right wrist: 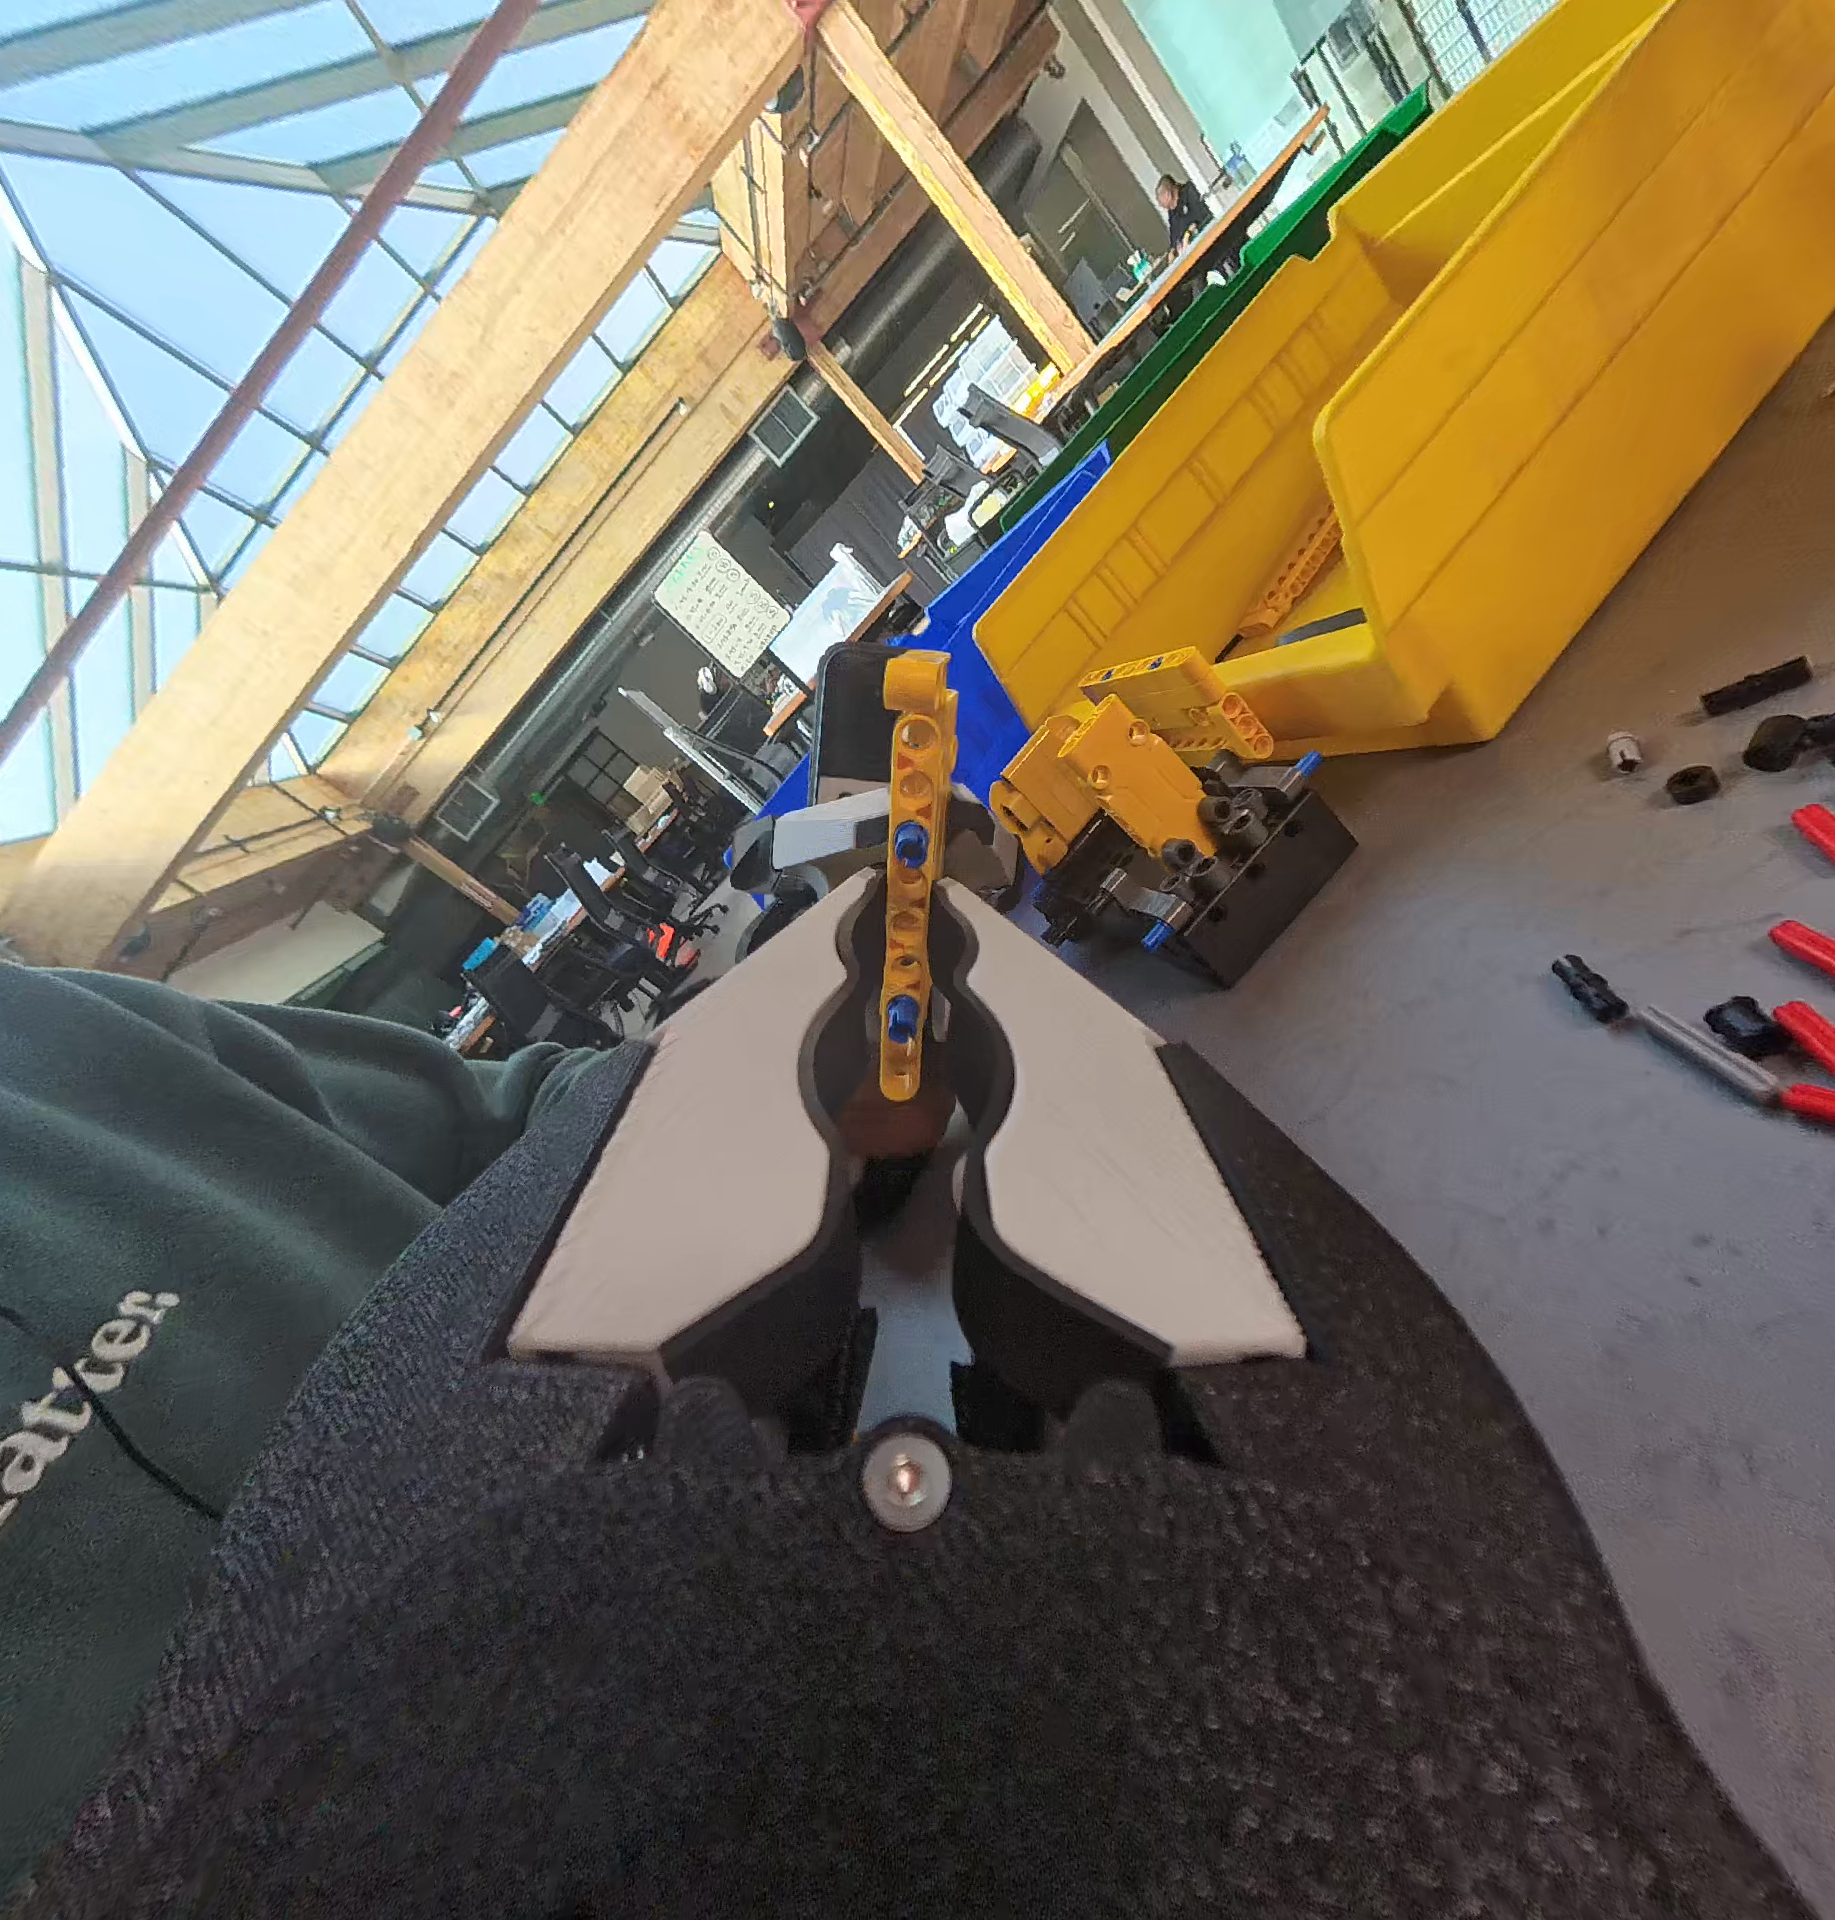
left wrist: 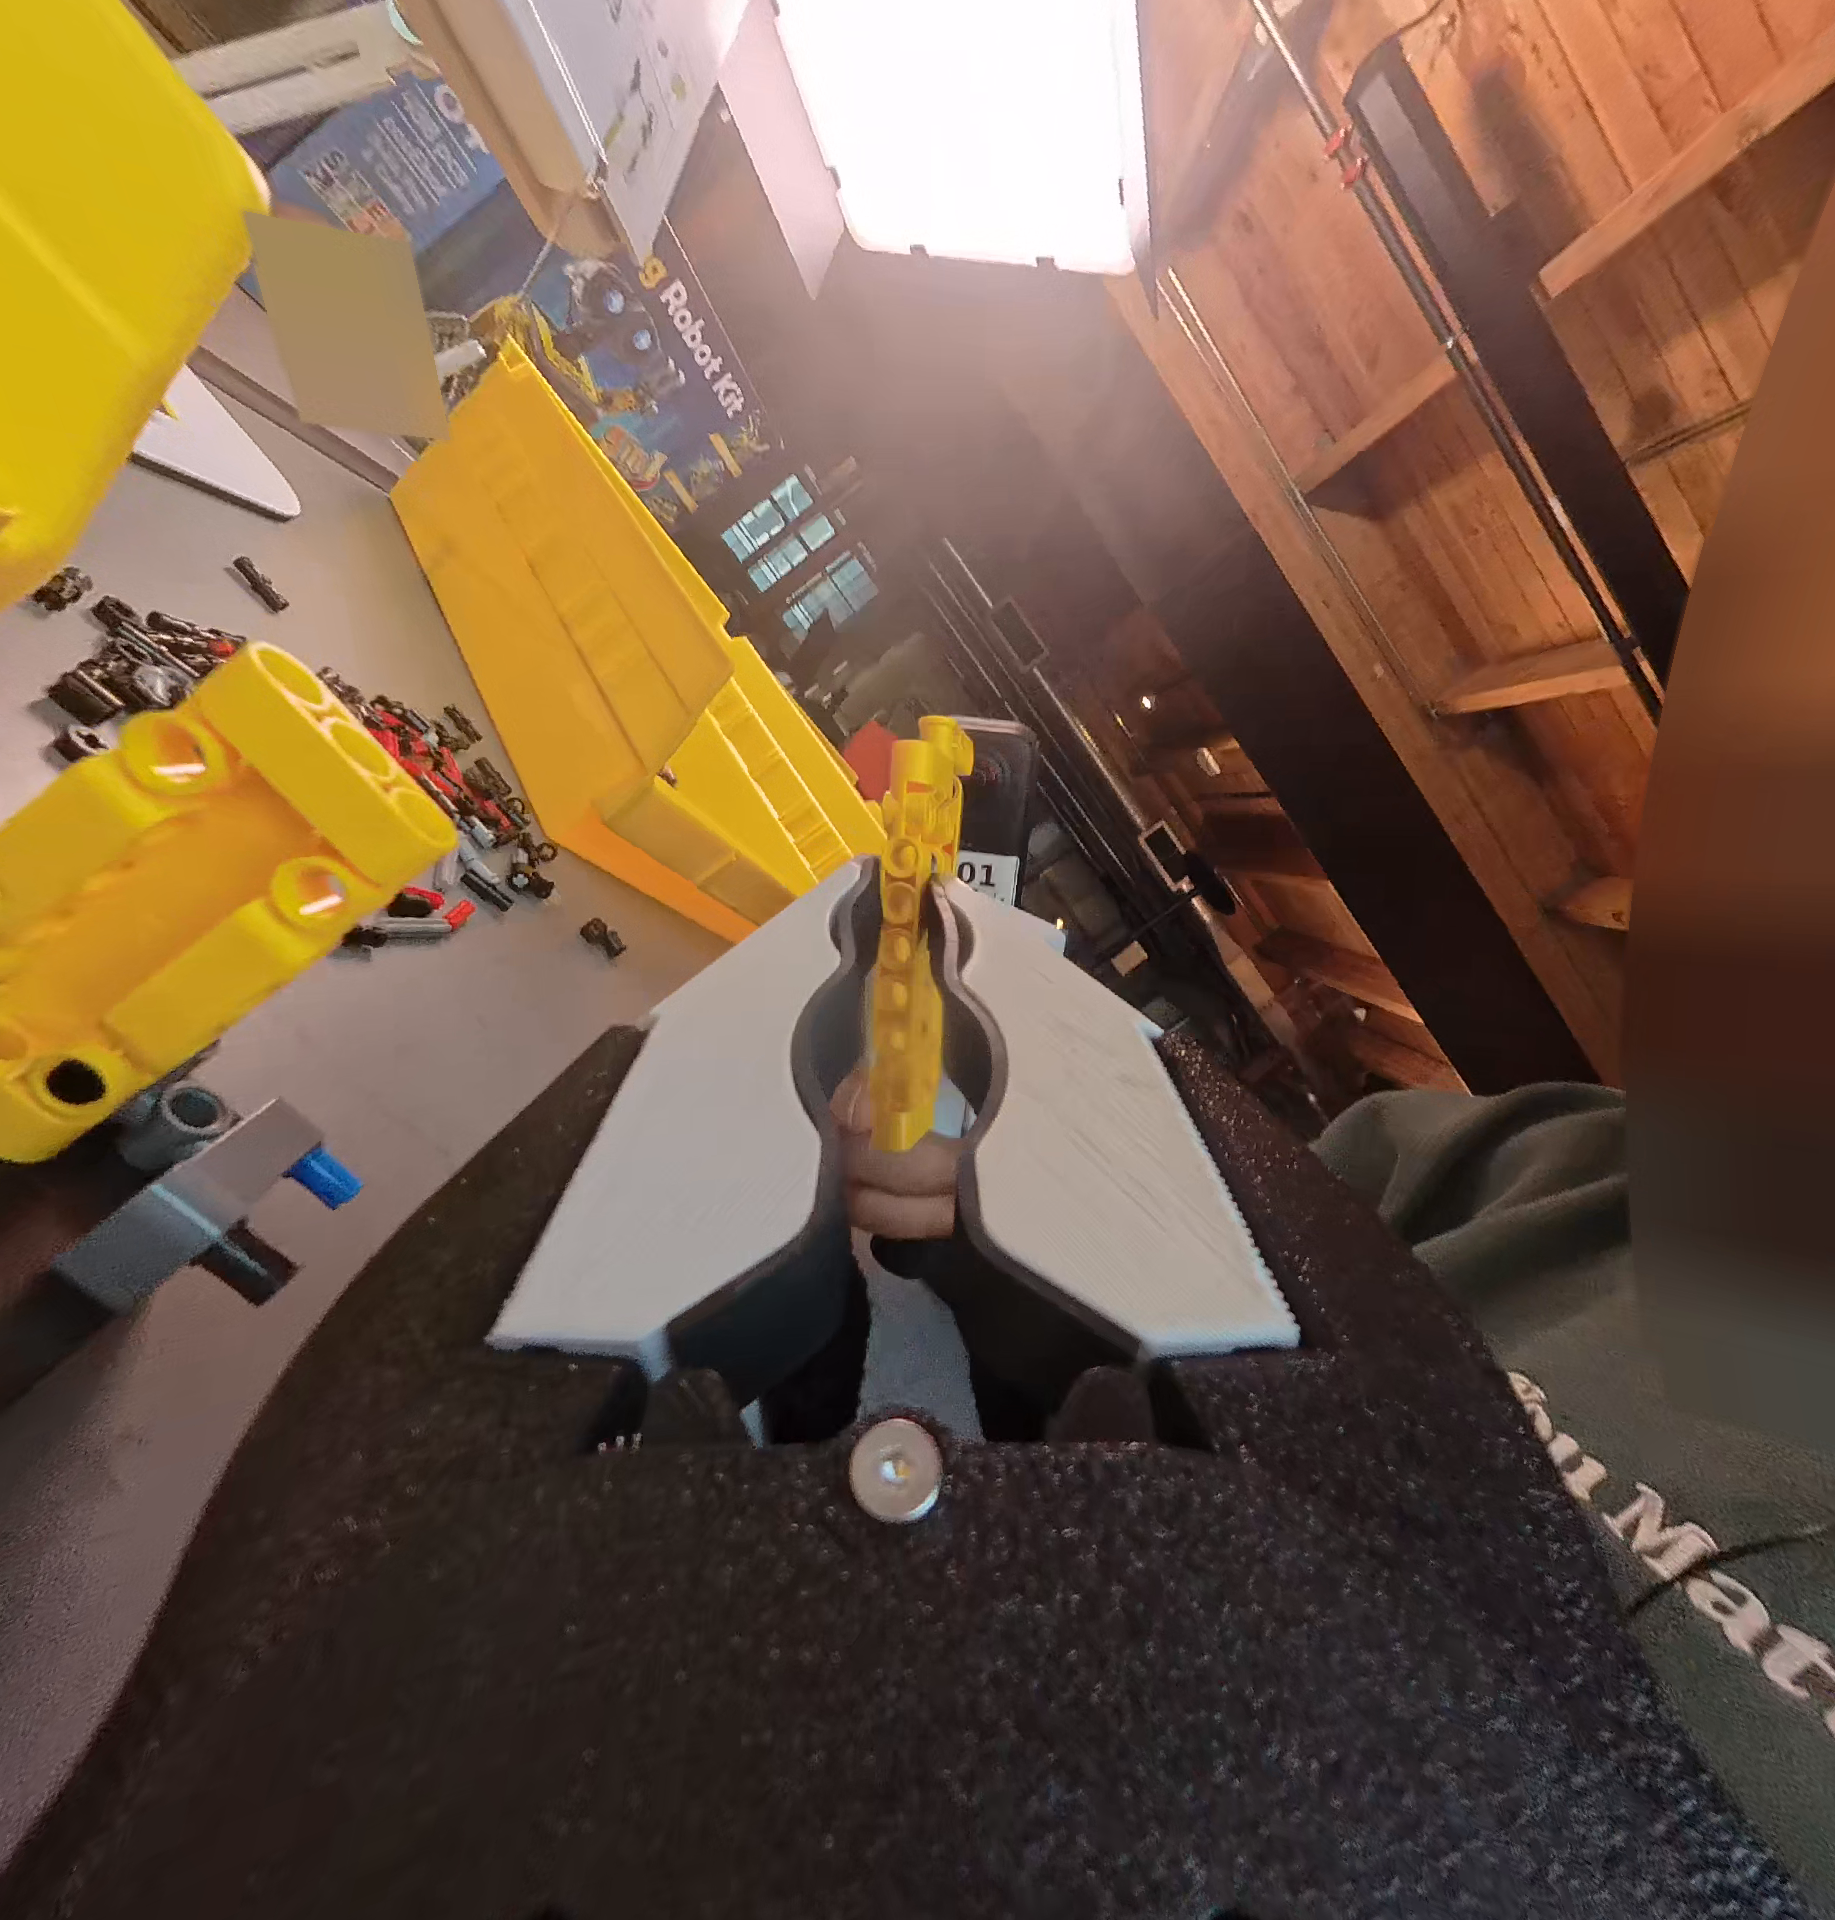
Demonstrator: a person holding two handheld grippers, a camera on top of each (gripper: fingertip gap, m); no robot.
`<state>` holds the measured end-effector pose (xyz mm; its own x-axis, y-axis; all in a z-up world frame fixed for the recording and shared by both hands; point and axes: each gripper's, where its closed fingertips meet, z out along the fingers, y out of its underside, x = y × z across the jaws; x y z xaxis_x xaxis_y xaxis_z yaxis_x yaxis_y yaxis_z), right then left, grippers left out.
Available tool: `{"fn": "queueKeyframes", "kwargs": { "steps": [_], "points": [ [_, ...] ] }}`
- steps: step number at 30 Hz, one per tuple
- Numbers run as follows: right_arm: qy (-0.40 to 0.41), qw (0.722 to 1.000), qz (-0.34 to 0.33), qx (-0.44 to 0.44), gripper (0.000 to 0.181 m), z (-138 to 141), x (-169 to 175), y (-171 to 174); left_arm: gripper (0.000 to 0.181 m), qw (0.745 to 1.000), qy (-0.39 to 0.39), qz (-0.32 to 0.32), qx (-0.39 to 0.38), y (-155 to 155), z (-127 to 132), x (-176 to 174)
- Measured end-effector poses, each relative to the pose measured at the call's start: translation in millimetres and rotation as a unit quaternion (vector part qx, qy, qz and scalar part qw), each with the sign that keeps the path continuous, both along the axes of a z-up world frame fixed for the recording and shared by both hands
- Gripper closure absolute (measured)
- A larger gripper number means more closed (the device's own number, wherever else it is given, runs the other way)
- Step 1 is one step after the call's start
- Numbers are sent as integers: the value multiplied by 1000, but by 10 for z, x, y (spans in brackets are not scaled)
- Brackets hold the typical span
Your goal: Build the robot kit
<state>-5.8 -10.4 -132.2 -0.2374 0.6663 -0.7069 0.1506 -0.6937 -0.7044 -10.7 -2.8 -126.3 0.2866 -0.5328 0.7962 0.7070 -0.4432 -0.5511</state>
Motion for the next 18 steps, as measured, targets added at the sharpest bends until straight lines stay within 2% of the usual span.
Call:
{"fn": "queueKeyframes", "kwargs": {
  "steps": [7,12,18],
  "points": [
    [6,998,62,3,175,93,85,-52,176,991,96,-81,42,-168,55,139],
    [-3,997,67,38,176,80,107,-76,176,988,122,-86,42,-190,20,189],
    [-13,993,47,110,176,62,108,-70,176,983,169,-59,50,-177,3,195]
  ]
}}
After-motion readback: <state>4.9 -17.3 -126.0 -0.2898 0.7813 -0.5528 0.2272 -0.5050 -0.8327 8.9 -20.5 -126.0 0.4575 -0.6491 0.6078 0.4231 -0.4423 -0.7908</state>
